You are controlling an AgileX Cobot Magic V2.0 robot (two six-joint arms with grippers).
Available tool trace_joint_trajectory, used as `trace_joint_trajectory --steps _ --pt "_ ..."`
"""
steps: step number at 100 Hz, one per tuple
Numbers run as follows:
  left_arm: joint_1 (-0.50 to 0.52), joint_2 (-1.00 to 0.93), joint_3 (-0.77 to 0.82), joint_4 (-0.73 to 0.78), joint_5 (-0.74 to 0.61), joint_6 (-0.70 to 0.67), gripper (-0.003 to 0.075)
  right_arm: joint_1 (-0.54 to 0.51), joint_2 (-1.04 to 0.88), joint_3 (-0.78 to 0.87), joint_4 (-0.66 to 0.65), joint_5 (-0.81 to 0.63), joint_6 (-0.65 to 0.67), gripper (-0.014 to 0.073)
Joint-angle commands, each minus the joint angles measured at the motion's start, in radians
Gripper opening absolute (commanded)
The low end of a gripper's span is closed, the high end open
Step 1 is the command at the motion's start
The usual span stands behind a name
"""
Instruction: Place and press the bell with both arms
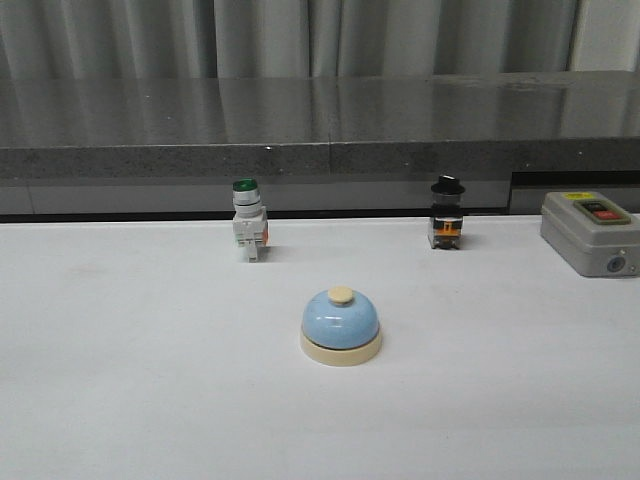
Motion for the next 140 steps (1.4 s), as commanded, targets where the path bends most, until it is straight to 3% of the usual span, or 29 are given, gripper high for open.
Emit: trace_joint_trajectory --steps 1,79,94,117,140 --pt "0.002 -0.030 0.043 0.002 -0.086 -0.012 -0.0020 -0.004 -0.017 -0.013 -0.010 -0.080 -0.009 -0.0060" --pt "0.002 -0.030 0.043 0.002 -0.086 -0.012 -0.0020 -0.004 -0.017 -0.014 -0.010 -0.121 -0.009 -0.0060" --pt "0.002 -0.030 0.043 0.002 -0.086 -0.012 -0.0020 -0.004 -0.007 -0.077 -0.010 -0.091 -0.008 -0.0060" --pt "0.002 -0.030 0.043 0.002 -0.086 -0.012 -0.0020 -0.004 0.112 -0.328 -0.009 0.154 -0.008 -0.0060" --pt "0.002 -0.030 0.043 0.002 -0.086 -0.012 -0.0020 -0.004 0.363 -0.639 -0.009 0.619 -0.009 -0.0060"
